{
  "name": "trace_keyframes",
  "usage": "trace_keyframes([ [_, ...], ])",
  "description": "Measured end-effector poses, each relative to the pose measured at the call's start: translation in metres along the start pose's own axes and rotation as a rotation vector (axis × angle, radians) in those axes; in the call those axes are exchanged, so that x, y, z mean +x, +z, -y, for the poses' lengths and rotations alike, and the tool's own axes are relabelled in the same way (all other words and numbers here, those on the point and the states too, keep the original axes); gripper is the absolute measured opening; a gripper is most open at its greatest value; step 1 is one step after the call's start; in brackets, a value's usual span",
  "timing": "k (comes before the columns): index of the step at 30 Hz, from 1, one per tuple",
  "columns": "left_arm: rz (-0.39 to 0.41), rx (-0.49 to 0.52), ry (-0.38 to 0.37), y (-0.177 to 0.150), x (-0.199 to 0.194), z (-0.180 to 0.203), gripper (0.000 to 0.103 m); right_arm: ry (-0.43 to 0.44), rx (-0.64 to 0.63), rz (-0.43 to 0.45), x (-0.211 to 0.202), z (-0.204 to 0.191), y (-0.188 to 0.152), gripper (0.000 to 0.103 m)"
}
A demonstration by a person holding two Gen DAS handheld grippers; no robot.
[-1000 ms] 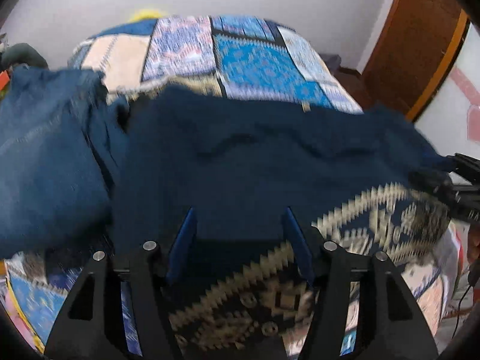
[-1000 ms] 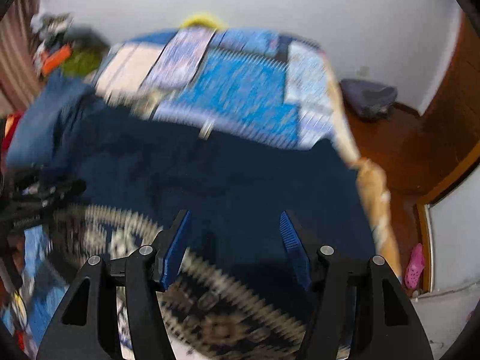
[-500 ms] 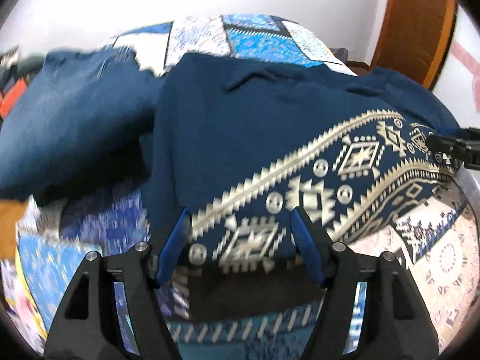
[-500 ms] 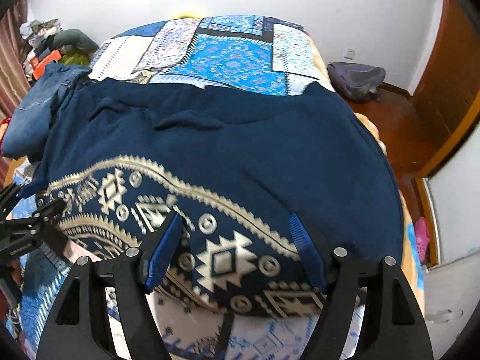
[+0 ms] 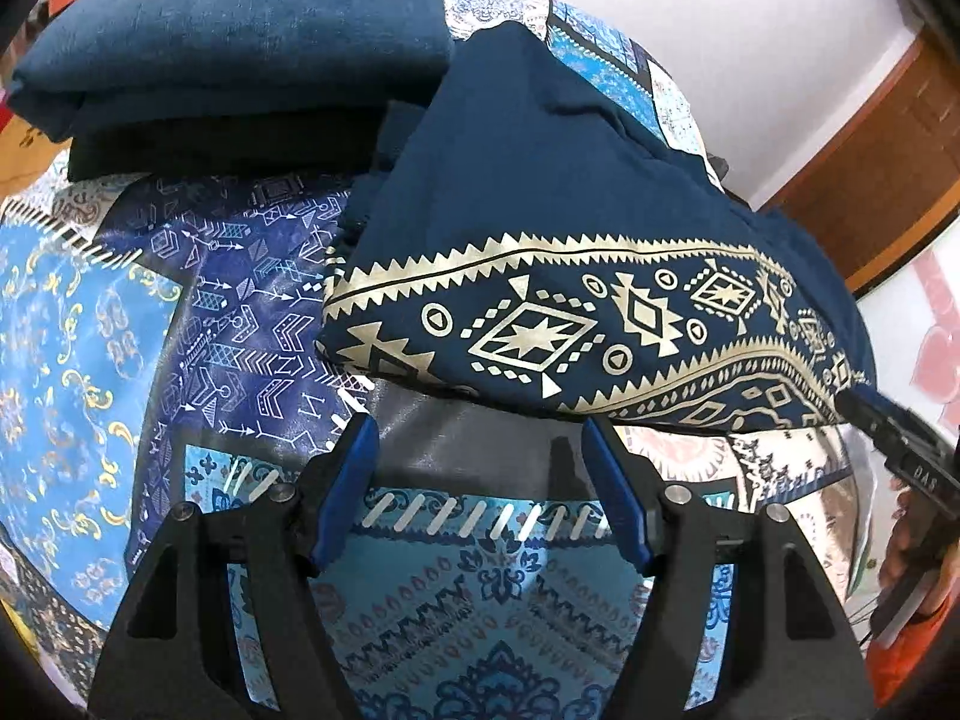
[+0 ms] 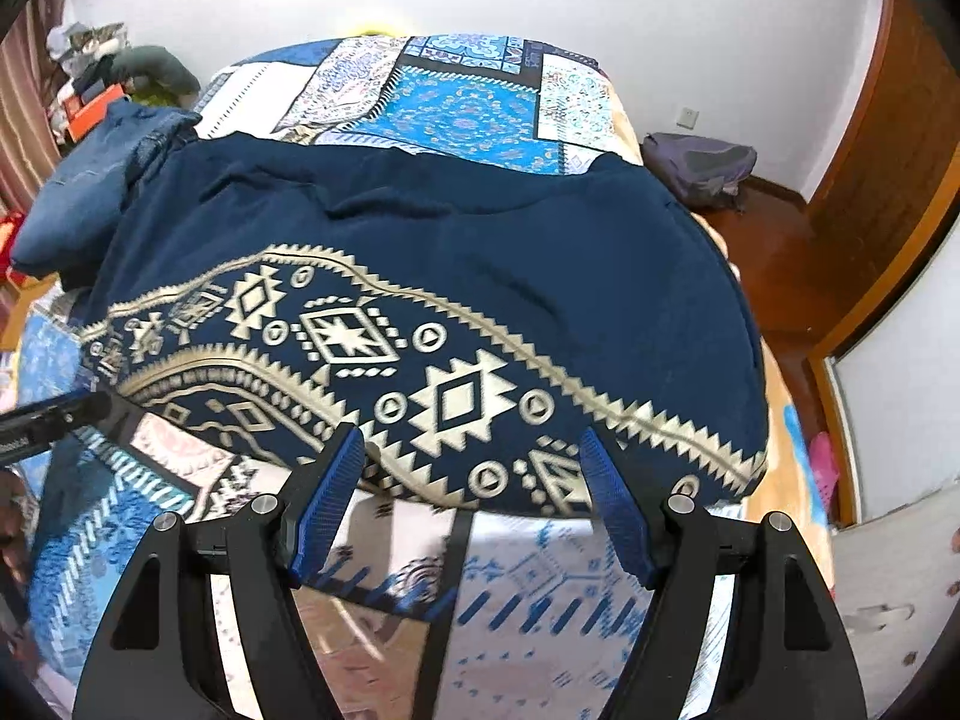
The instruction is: Fold large clothes
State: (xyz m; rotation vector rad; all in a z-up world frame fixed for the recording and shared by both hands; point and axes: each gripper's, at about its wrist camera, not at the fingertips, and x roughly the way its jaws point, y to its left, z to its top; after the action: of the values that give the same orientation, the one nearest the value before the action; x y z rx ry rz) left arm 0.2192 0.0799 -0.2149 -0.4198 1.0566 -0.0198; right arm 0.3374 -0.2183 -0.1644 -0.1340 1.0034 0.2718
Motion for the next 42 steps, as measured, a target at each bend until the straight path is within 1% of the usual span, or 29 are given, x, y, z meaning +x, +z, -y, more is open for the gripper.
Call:
trace_keyframes([
  [2,-0.002,-0.051,-0.053,0.002,0.000,-0.005,0.072,0.021,0.012,0.000,0.000,0.000,-0.001,0.071],
  [4,-0.010,-0.092,-0.123,0.008,0.007,-0.008,0.073,0.033,0.022,-0.001,0.000,0.000,-0.001,0.071],
  [7,-0.028,-0.145,-0.189,0.022,0.019,-0.010,0.073,0.038,0.036,-0.003,0.002,0.000,-0.001,0.071],
  [9,-0.030,-0.189,-0.230,0.031,0.024,-0.011,0.076,0.042,0.048,-0.002,0.002,0.001,-0.001,0.071],
  [10,-0.031,-0.219,-0.253,0.037,0.029,-0.012,0.079,0.045,0.055,-0.002,0.003,0.001,-0.001,0.071],
  [12,-0.025,-0.275,-0.281,0.044,0.033,-0.011,0.079,0.049,0.064,0.000,0.003,0.002,-0.001,0.071],
  [14,-0.009,-0.306,-0.285,0.049,0.035,-0.011,0.079,0.052,0.067,-0.003,0.004,0.003,0.000,0.071],
  [15,0.009,-0.325,-0.274,0.050,0.035,-0.010,0.078,0.053,0.069,-0.004,0.005,0.003,0.001,0.071],
  [16,0.029,-0.341,-0.252,0.051,0.035,-0.008,0.072,0.054,0.071,-0.004,0.005,0.002,0.002,0.071],
  [17,0.045,-0.351,-0.229,0.051,0.035,-0.008,0.063,0.055,0.071,-0.004,0.004,0.002,0.003,0.071],
  [18,0.062,-0.357,-0.195,0.052,0.034,-0.005,0.060,0.058,0.070,-0.004,0.004,0.002,0.004,0.071],
  [20,0.086,-0.356,-0.143,0.055,0.034,0.002,0.046,0.063,0.069,-0.002,0.003,0.001,0.006,0.071],
  [21,0.096,-0.354,-0.118,0.057,0.033,0.005,0.042,0.066,0.068,-0.001,0.002,0.000,0.007,0.071],
  [22,0.104,-0.351,-0.101,0.058,0.031,0.007,0.033,0.070,0.068,0.000,0.001,0.000,0.008,0.071],
  [23,0.118,-0.343,-0.082,0.059,0.027,0.010,0.022,0.074,0.067,0.001,0.001,0.000,0.008,0.071],
  [25,0.150,-0.307,-0.062,0.062,0.016,0.021,0.014,0.082,0.062,-0.001,-0.001,-0.001,0.011,0.071],
  [27,0.211,-0.239,-0.037,0.065,-0.004,0.039,0.013,0.084,0.054,0.004,-0.003,-0.001,0.014,0.071],
  [29,0.260,-0.166,-0.038,0.070,-0.024,0.056,0.012,0.078,0.042,0.018,-0.006,-0.001,0.019,0.071],
  [31,0.313,-0.098,-0.056,0.074,-0.048,0.077,0.011,0.079,0.032,0.040,-0.010,-0.001,0.025,0.071],
  [35,0.407,-0.029,-0.099,0.077,-0.094,0.103,0.011,0.106,0.046,0.090,-0.020,-0.003,0.047,0.071],
  [37,0.462,0.002,-0.111,0.075,-0.120,0.111,0.011,0.130,0.061,0.105,-0.020,-0.009,0.059,0.071],
  [38,0.481,0.014,-0.111,0.077,-0.126,0.114,0.011,0.149,0.068,0.104,-0.018,-0.013,0.065,0.071],
  [42,0.568,0.076,-0.057,0.070,-0.162,0.118,0.011,0.277,0.053,0.054,-0.002,-0.047,0.075,0.071],
])
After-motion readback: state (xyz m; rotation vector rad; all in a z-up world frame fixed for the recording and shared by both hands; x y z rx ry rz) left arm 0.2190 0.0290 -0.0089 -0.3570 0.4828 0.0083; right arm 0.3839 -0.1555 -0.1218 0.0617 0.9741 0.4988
